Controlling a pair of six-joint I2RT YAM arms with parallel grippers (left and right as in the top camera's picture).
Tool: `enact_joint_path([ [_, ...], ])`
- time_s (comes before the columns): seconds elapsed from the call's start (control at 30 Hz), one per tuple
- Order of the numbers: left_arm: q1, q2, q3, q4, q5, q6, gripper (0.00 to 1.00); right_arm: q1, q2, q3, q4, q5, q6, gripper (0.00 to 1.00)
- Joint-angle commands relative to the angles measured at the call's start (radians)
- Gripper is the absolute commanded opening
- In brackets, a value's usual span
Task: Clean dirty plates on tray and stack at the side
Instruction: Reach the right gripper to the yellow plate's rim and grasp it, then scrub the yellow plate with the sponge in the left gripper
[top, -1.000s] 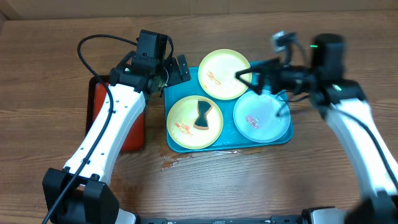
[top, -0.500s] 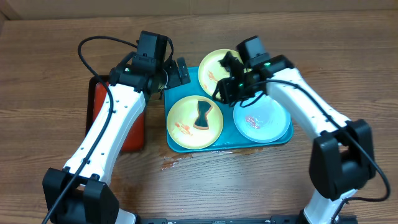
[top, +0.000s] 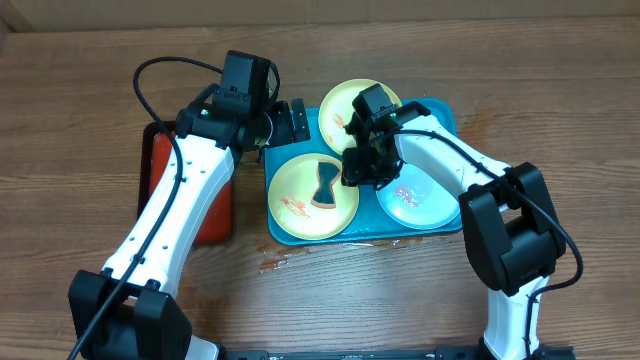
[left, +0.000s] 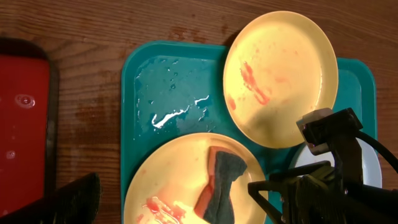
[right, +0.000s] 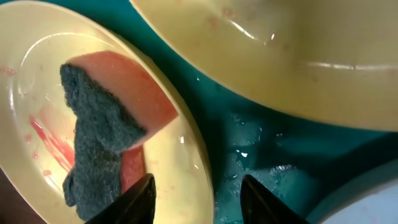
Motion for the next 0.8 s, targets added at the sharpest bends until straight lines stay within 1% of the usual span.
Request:
enact_joint_path([
  [0.0,-0.001,0.008,-0.016,-0.002,0.025,0.030,1.00,-0.001,-0.006,0.023,-0.022,0.016,0.019,0.46],
  [0.03,-0.001,0.008,-0.018,-0.002,0.035,0.034,0.99,-0.001,-0.005,0.020,-0.035,0.016,0.019,0.45],
  [0.07,-0.001,0.008,-0.019,-0.002,0.052,0.042,0.96,-0.001,-0.005,0.015,-0.041,0.016,0.019,0.44],
  [0.1,-0.001,0.011,-0.020,-0.003,0.074,0.054,0.92,-0.001,-0.005,0.008,-0.043,0.016,0.019,0.41],
  [0.17,-0.002,0.018,-0.024,-0.003,0.124,0.078,0.89,-0.001,-0.005,-0.011,-0.039,0.016,0.019,0.34],
  [0.23,-0.008,0.030,-0.033,-0.006,0.154,0.082,0.84,-0.001,-0.004,-0.032,-0.035,0.016,0.019,0.30],
  [0.37,-0.034,0.073,-0.058,-0.006,0.183,0.085,0.82,-0.001,-0.004,-0.057,-0.010,0.015,0.019,0.24],
  [0.4,-0.043,0.084,-0.064,-0.005,0.187,0.095,0.80,-0.001,-0.004,-0.057,-0.008,0.016,0.019,0.22],
  [0.5,-0.073,0.126,-0.068,-0.006,0.189,0.104,0.64,-0.001,-0.004,-0.057,-0.005,0.016,0.020,0.16],
  [0.57,-0.095,0.159,-0.068,0.004,0.206,0.103,0.57,-0.001,-0.004,-0.058,-0.003,0.016,0.020,0.15],
  [0.63,-0.112,0.187,-0.068,0.013,0.203,0.102,0.57,-0.001,-0.004,-0.058,0.003,0.016,0.022,0.12],
  [0.77,-0.131,0.245,-0.068,0.014,0.201,0.081,0.57,-0.002,-0.004,-0.061,0.014,0.024,0.063,0.10],
])
